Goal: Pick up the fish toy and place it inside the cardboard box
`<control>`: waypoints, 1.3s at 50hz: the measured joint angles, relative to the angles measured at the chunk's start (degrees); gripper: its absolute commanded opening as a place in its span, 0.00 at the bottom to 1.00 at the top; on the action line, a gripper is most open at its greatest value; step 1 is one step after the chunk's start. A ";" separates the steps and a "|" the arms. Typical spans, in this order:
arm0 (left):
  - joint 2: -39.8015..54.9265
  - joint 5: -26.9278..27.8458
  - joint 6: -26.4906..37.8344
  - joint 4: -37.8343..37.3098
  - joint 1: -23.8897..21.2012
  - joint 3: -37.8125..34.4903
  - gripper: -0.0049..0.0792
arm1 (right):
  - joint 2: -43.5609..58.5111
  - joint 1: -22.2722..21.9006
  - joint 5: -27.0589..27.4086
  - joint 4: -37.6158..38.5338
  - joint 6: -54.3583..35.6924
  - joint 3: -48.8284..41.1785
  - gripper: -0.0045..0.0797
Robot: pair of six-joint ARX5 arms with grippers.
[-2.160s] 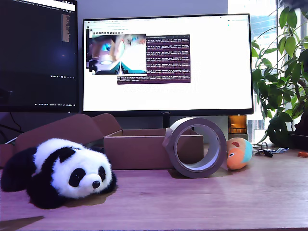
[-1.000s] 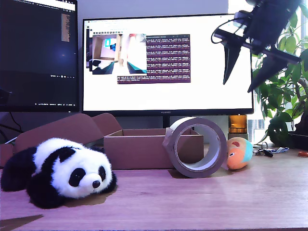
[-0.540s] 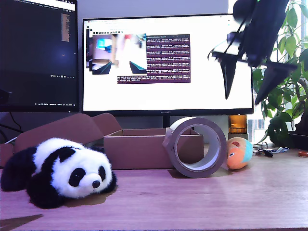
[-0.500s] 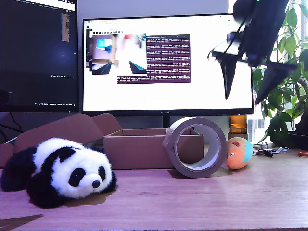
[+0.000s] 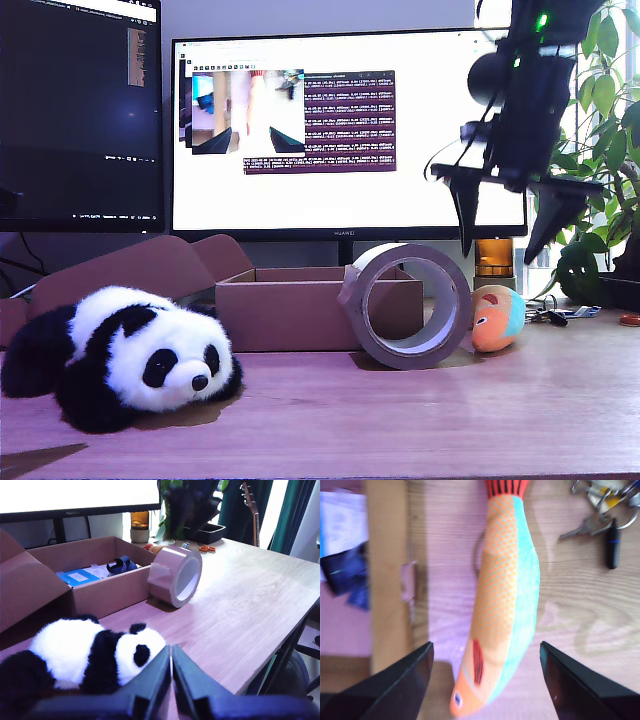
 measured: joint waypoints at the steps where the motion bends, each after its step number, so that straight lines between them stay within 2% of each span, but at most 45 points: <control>1: 0.00 -0.02 0.02 -0.02 0.00 0.00 0.04 | 0.26 0.00 0.07 0.13 0.00 0.00 0.78; 28: 0.00 -0.63 0.00 -0.07 0.00 0.02 0.04 | 6.73 0.00 2.64 3.50 0.00 0.00 0.77; 50: 0.00 -1.27 0.02 -0.07 0.00 0.02 0.04 | 6.95 0.00 3.76 4.31 0.00 0.00 0.73; 53: 0.00 -1.31 0.00 -0.07 0.00 0.02 0.04 | 7.04 0.00 3.54 3.98 0.00 0.00 0.69; 56: 0.00 -1.51 0.00 -0.07 0.00 0.02 0.04 | 7.21 0.00 3.30 3.80 0.00 0.00 0.58; 61: 0.00 -1.66 0.02 -0.09 0.00 0.02 0.04 | 7.37 0.09 3.21 3.87 0.00 0.00 0.27; 63: 0.00 -1.68 0.02 -0.09 0.00 0.02 0.04 | 7.37 0.24 3.21 4.00 0.00 0.00 0.18; 65: 0.00 -1.68 0.02 -0.09 0.00 0.02 0.04 | 7.37 0.31 3.21 4.11 0.00 0.00 0.14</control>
